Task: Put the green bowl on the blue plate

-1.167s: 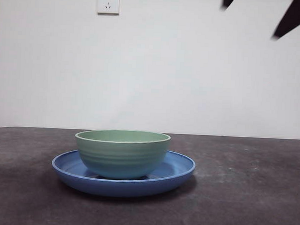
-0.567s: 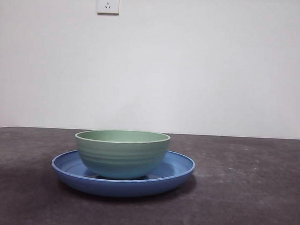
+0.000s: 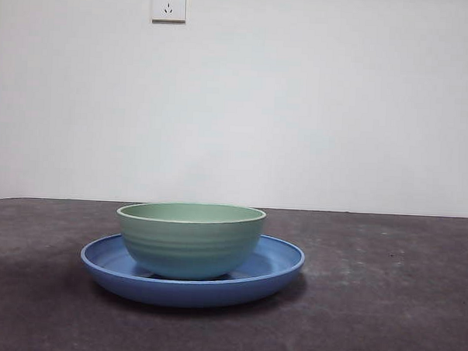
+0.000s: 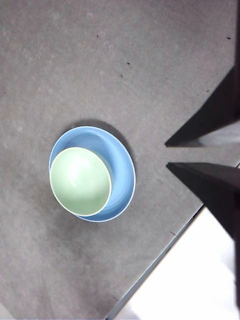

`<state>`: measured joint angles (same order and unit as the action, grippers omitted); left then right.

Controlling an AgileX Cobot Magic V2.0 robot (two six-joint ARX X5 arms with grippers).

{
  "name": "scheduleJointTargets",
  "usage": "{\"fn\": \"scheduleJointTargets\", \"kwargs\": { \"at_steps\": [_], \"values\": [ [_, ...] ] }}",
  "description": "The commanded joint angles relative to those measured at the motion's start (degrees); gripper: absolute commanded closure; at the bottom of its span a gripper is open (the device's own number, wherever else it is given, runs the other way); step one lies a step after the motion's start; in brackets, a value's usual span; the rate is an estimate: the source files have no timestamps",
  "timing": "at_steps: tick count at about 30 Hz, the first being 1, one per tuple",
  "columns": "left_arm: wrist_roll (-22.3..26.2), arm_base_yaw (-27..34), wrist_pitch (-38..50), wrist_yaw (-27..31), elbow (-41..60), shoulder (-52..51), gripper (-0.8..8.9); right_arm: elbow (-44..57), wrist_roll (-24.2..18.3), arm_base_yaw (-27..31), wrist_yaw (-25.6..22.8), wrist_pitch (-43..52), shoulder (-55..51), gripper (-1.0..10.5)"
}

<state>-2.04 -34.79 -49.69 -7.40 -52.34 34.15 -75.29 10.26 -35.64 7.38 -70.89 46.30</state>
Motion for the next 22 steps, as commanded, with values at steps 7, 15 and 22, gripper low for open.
{"fn": "scheduleJointTargets", "kwargs": {
  "at_steps": [7,15,22],
  "values": [
    [-0.11,-0.20,1.42,-0.04,0.00,-0.79,7.66,-0.81,-0.52,-0.50,0.04,0.61,0.28,9.0],
    [9.99,15.17,21.44,-0.04,16.41,-8.87,7.66,-0.81,-0.52,-0.50,0.04,0.61,0.28,9.0],
    [11.93,27.45,41.55,0.00,40.35,-24.57,7.66,-0.81,-0.52,-0.50,0.04,0.63,0.28,9.0]
  ]
}}
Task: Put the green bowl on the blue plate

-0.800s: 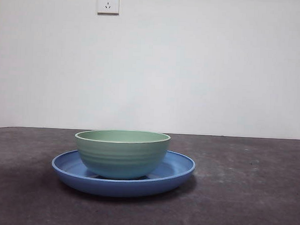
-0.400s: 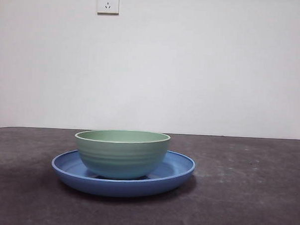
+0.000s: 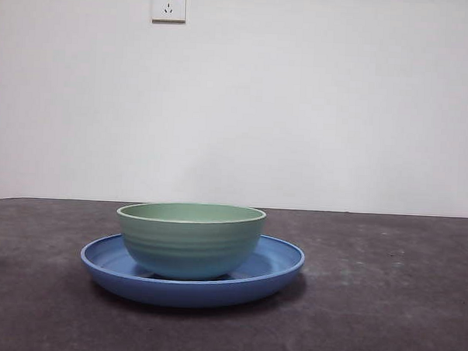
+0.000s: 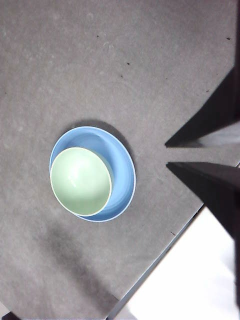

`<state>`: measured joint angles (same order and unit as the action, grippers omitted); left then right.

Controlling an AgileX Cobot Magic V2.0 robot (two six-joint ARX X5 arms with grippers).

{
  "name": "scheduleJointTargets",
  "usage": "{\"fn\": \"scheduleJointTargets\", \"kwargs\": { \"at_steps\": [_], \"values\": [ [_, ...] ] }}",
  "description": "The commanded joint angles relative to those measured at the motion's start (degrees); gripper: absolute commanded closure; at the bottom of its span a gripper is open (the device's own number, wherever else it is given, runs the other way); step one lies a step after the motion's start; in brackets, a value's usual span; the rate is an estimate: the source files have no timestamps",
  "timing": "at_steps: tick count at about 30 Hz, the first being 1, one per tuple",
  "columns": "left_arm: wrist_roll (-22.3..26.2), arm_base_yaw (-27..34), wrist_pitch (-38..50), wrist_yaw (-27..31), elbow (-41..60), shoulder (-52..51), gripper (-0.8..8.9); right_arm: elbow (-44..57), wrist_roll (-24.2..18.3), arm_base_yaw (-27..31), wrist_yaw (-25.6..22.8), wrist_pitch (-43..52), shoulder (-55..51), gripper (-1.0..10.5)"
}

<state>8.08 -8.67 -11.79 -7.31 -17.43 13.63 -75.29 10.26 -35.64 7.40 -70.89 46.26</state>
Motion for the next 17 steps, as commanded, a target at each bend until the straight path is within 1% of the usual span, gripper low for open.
{"fn": "scheduleJointTargets", "kwargs": {
  "at_steps": [1,2,4,6,10,12,14,17],
  "values": [
    [1.79,2.43,4.15,0.50,8.02,-6.43,7.66,-0.81,-0.52,-0.50,0.00,0.63,0.33,9.0],
    [1.29,3.43,3.82,1.36,9.92,-8.59,7.66,-0.81,-0.52,-0.50,0.00,0.61,0.33,9.0],
    [-1.81,4.96,2.91,1.75,12.55,-11.76,7.66,-0.81,-0.52,-0.50,0.02,0.63,0.33,9.0],
    [-2.89,6.10,2.60,1.79,14.19,-13.62,7.66,-0.81,-0.52,-0.50,0.02,0.61,0.33,9.0],
    [-4.35,6.99,2.38,2.01,15.32,-13.46,7.67,-0.81,-0.52,-0.50,0.02,0.68,0.33,9.0],
    [-6.62,6.99,2.58,3.52,16.26,-13.46,7.66,-0.81,-0.52,-0.50,0.02,0.68,0.33,9.0],
    [-8.94,6.97,0.98,5.05,16.79,-13.46,7.67,-0.81,-0.52,-0.50,0.00,0.70,0.33,9.0],
    [-8.48,6.97,1.01,5.88,16.79,-13.46,7.66,-0.81,-0.52,-0.50,0.02,1.20,0.33,9.0]
  ]
}}
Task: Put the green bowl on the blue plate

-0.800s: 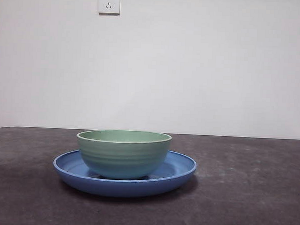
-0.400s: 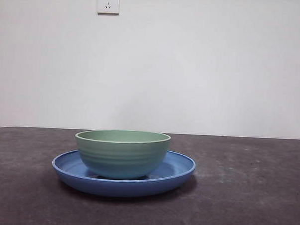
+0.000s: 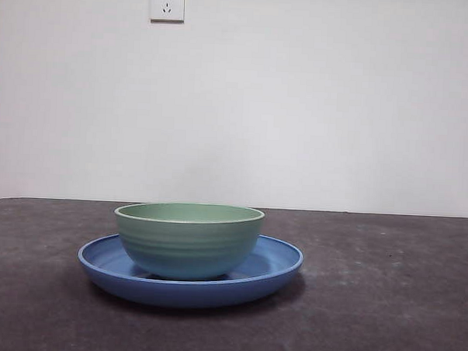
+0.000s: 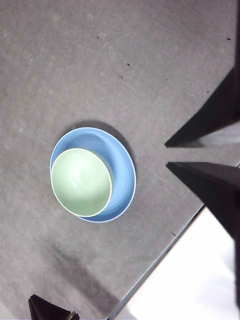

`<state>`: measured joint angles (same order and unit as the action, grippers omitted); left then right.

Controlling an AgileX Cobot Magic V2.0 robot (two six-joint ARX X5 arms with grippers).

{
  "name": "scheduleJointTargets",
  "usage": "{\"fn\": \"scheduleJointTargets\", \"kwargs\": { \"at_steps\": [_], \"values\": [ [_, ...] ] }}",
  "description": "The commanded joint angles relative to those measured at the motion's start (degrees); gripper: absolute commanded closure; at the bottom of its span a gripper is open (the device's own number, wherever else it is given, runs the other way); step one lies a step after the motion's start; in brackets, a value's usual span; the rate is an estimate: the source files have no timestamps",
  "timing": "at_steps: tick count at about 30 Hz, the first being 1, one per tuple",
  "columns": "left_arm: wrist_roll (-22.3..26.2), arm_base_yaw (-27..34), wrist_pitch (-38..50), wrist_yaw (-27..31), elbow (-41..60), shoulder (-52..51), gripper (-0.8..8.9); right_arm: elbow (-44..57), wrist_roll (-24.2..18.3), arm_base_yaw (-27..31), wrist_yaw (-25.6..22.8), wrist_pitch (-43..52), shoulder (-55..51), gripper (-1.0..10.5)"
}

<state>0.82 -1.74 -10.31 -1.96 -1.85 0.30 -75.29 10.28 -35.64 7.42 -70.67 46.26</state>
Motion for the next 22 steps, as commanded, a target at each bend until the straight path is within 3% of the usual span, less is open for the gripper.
{"fn": "scheduleJointTargets", "kwargs": {
  "at_steps": [1,22],
  "values": [
    [-1.22,0.04,-0.48,0.59,1.20,-0.13,7.66,-0.81,-0.55,-0.50,0.00,1.14,0.33,9.0],
    [-1.77,0.00,-0.44,0.57,1.18,-0.11,7.66,-0.81,-0.55,-0.50,0.00,1.64,0.33,9.0]
  ]
}}
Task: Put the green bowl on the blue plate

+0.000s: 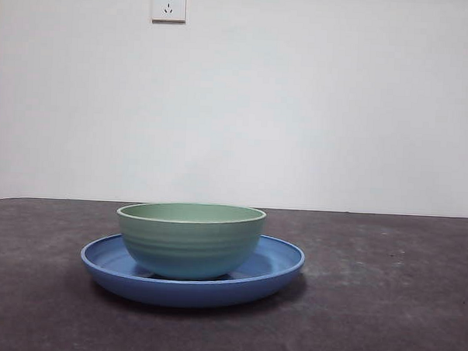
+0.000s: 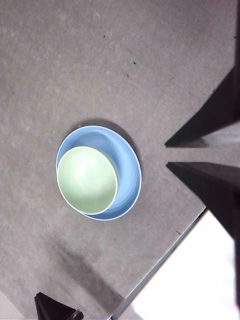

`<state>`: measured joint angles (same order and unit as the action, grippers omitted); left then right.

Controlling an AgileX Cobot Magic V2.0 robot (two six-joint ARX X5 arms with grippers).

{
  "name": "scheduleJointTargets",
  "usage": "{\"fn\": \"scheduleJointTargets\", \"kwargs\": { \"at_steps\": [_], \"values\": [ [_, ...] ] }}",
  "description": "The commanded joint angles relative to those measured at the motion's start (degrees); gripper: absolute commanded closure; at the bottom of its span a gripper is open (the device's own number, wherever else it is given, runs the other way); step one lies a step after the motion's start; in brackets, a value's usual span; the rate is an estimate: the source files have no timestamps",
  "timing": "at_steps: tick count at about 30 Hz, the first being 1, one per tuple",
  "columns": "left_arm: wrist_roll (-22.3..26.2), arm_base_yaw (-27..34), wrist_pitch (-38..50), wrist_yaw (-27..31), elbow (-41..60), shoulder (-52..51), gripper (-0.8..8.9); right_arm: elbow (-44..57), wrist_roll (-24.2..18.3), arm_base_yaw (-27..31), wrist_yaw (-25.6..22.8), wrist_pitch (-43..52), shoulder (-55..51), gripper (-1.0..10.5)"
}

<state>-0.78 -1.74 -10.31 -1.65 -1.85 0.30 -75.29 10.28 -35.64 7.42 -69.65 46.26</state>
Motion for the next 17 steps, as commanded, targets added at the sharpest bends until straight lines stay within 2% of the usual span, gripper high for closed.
{"fn": "scheduleJointTargets", "kwargs": {
  "at_steps": [1,4,6,8,10,13,17],
  "values": [
    [-0.17,0.00,-0.46,0.26,1.18,-0.11,7.66,-0.81,-0.55,-0.50,0.00,0.61,0.33,9.0],
    [-0.17,0.00,-0.46,0.26,1.18,-0.11,7.66,-0.66,-0.55,-0.17,-0.28,0.63,0.28,9.0],
    [-0.17,0.00,-0.44,0.26,1.18,-0.11,7.66,0.31,-0.55,1.97,-0.81,1.25,-0.63,9.0],
    [-0.17,0.00,-0.46,0.26,1.18,-0.11,7.66,3.96,-3.30,5.64,0.57,5.05,-2.49,9.0],
    [-0.17,0.00,-0.44,0.26,1.18,-0.11,7.66,10.21,-3.78,10.36,2.19,13.92,-5.88,9.0],
    [-0.17,0.00,-0.44,0.26,1.18,-0.11,7.66,23.32,-3.58,18.71,4.57,32.63,-13.40,9.0],
    [-0.17,0.00,-0.46,0.26,1.18,-0.11,7.66,42.14,-6.47,27.76,1.42,56.81,-24.35,9.0]
  ]
}}
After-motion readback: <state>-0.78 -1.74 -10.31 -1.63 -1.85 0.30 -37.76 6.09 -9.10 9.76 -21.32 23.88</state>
